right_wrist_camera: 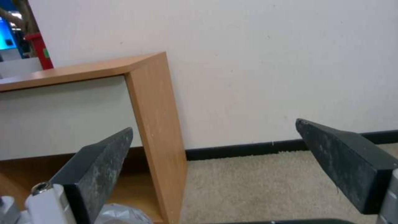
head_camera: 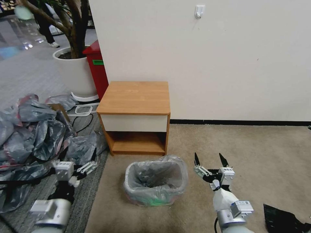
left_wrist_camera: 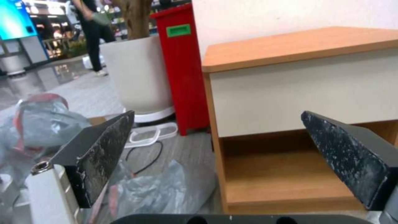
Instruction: Pick up the garbage bag from the table and place it over the trash can.
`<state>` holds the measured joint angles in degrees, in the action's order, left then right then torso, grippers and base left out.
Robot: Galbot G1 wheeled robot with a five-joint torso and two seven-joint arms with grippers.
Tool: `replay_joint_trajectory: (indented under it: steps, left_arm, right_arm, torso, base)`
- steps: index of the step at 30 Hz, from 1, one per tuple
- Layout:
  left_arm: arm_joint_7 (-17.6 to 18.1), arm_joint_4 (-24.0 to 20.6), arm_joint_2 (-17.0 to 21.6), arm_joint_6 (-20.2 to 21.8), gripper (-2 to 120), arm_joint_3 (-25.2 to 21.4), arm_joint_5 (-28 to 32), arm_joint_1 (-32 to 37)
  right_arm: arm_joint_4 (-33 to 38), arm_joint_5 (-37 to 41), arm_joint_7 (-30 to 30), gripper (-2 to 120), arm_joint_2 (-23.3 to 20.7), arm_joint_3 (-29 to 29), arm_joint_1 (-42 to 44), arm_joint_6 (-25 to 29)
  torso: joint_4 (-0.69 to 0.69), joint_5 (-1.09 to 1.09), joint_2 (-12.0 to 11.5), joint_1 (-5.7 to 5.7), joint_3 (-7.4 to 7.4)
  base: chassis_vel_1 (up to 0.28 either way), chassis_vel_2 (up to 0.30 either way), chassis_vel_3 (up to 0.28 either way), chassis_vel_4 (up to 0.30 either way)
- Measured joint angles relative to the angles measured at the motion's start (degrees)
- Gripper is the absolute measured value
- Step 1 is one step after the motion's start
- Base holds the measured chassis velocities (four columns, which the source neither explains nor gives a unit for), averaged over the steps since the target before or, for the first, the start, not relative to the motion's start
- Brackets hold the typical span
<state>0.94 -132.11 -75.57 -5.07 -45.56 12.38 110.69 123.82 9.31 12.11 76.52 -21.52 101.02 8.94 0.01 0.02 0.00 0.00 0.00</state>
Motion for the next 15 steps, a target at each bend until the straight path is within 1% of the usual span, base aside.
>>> replay_joint_trajectory:
  steps: [2,15]
  left_arm:
    - [-0.02,-0.11,-0.09,-0.01,100,-0.04,-0.06,0.29]
    - [0.02,-0.12,-0.08,0.25,100,0.14,0.08,0.12]
  right_arm:
    - [0.00,-0.04,-0.02,100,0.01,-0.03,0.07,0.12]
    - [-0.01,-0.12,-0.02,100,0.00,0.01,0.03,0.13]
  torso:
    - [-0.01,-0.03,0.00,0.00,0.00]
    - [-0.01,-0.02,0.00,0.00,0.00]
  base:
    - [0.000,0.000,0.000,0.000]
    - [0.000,0.000,0.000,0.000]
